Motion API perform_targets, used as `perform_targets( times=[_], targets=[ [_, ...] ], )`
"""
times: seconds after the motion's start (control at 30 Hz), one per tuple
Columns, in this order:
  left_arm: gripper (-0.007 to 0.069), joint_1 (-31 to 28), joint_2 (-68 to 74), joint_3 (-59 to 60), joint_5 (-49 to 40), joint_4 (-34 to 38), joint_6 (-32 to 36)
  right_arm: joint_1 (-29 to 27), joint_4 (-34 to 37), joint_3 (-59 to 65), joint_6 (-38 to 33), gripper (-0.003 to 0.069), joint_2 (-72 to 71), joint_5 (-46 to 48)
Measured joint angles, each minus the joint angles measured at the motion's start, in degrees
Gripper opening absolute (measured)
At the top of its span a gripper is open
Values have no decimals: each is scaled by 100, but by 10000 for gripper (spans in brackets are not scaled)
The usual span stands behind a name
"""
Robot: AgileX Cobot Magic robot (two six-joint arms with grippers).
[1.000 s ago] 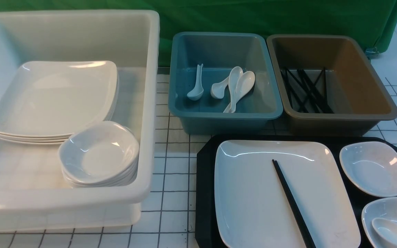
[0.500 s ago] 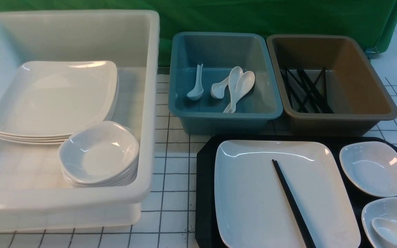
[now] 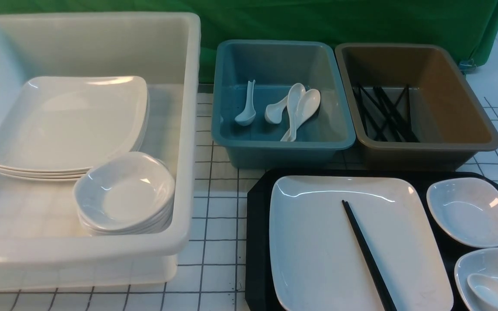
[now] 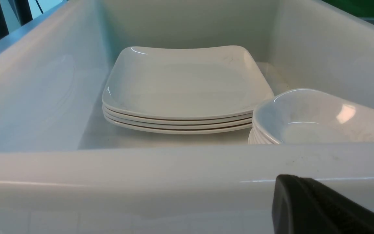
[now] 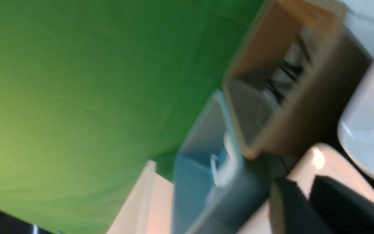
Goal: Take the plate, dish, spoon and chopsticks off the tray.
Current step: Use the right arm to grab a soup spoon from the plate
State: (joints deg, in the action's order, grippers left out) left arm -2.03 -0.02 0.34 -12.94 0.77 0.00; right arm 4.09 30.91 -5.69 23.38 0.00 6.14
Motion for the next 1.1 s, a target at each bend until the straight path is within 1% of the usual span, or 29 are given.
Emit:
perform_targets(
  times=[0.07,0.1,0.13,0.17,0.2,0.23,0.27,0.3,0.4,0.43,0.47,0.5,0.53,0.57,0.6,0.7,0.73,0.77,0.8,0.83,0.9,0.93,1.0,1.1],
  targets=[
    [5,0,0,0,0,0,0,0,-19,-543,-799,27,49,-22],
    [5,0,0,0,0,0,0,0,-25,-678,-894,22,65,-11],
    [5,0,0,0,0,0,0,0,-102,-1174,-1493,14,243,156],
    [5,0,0,0,0,0,0,0,-144,-1324,-1723,13,356,248],
    [5,0,0,0,0,0,0,0,-466,-2010,-2212,8,765,791],
    [5,0,0,0,0,0,0,0,-737,-2384,-2403,8,1094,1264],
    [5,0,0,0,0,0,0,0,-799,-2384,-2432,8,1166,1373],
    [5,0,0,0,0,0,0,0,-1281,-2987,-2599,8,1805,2453],
    [5,0,0,0,0,0,0,0,-2132,-3620,-2718,8,3108,4204],
    [5,0,0,0,0,0,0,0,-2132,-3649,-2718,8,3108,4316],
    [5,0,0,0,0,0,0,0,-2483,-3788,-2772,14,3797,5000],
    [5,0,0,0,0,0,0,0,-2707,-3832,-2796,22,4196,5367],
    [5,0,0,0,0,0,0,0,-2826,-3839,-2799,27,4345,5482],
    [5,0,0,0,0,0,0,0,-3091,-3856,-2785,55,4901,5840],
    [5,0,0,0,0,0,0,0,-3138,-3856,-2778,73,5208,5916],
    [5,0,0,0,0,0,0,0,-3229,-3875,-2767,160,5968,5903],
    [5,0,0,0,0,0,0,0,-3229,-3875,-2767,174,6016,5893],
    [5,0,0,0,0,0,0,0,-3273,-3875,-2781,230,6404,5825],
    [5,0,0,0,0,0,0,0,-3289,-3875,-2786,243,6445,5820],
    [5,0,0,0,0,0,0,0,-3340,-3875,-2805,279,6708,5800],
    [5,0,0,0,0,0,0,0,-3440,-3875,-2831,315,6941,5779],
    [5,0,0,0,0,0,0,0,-3513,-3875,-2975,344,7188,5711],
    [5,0,0,0,0,0,0,0,-3565,-3875,-3152,365,7481,5506],
    [5,0,0,0,0,0,0,0,-3664,-3875,-3400,374,7888,5160]
  ],
)
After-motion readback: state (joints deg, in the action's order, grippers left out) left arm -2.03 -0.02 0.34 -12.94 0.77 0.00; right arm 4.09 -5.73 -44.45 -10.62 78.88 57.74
